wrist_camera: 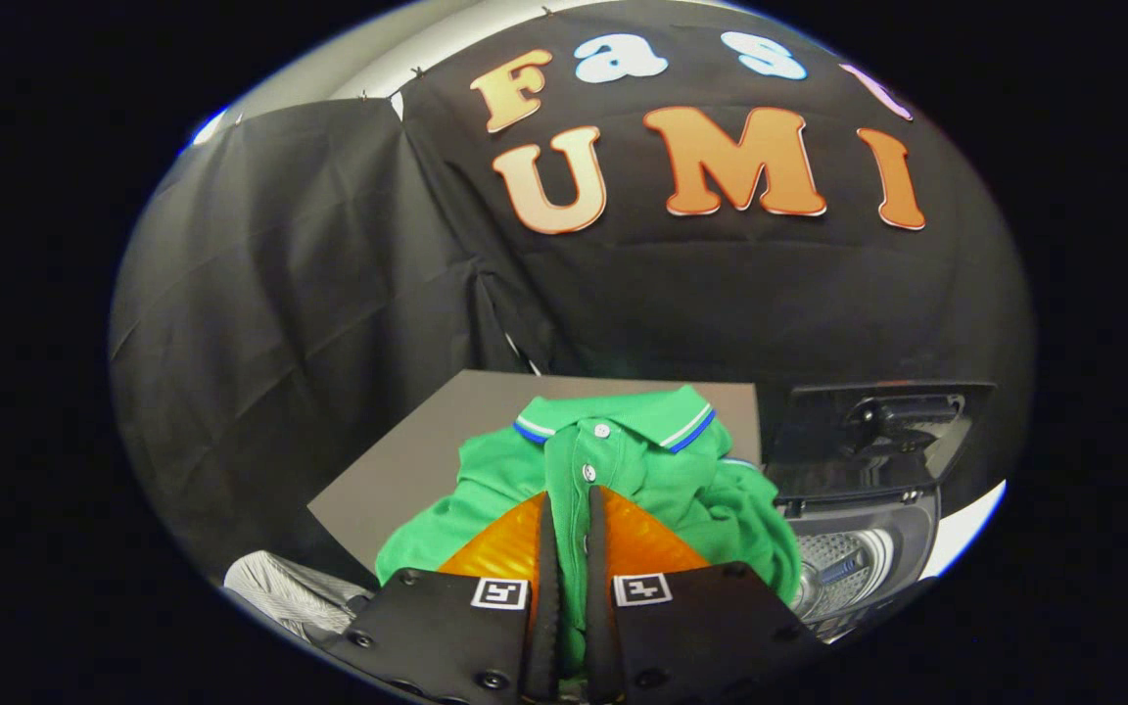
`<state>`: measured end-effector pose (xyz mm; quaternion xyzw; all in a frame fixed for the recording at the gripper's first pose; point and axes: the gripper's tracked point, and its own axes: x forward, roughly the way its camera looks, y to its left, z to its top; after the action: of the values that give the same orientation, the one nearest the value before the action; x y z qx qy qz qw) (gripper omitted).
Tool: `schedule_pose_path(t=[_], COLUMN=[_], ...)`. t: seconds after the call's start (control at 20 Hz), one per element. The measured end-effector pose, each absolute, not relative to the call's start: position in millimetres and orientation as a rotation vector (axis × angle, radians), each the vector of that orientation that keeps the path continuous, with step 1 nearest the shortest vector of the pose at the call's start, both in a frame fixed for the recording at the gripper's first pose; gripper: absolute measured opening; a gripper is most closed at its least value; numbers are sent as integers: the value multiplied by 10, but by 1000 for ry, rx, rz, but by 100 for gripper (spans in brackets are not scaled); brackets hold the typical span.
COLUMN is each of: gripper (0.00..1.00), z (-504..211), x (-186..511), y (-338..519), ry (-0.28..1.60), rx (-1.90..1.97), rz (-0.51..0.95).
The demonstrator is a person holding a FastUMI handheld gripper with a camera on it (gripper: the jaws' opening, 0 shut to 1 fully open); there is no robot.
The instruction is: Put the clothes into the washing machine and then close the washing machine lid.
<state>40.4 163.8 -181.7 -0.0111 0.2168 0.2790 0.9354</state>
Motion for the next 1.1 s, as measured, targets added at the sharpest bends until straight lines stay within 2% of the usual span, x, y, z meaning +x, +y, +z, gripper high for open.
schedule_pose_path(t=[0.2,0.55,1.1], gripper=[18,18,19], z=[-1350,-700,-704], x=[492,804,1215], y=[1201,263,-1083], ry=[391,268,258], rx=[60,39,69], rz=[580,495,325])
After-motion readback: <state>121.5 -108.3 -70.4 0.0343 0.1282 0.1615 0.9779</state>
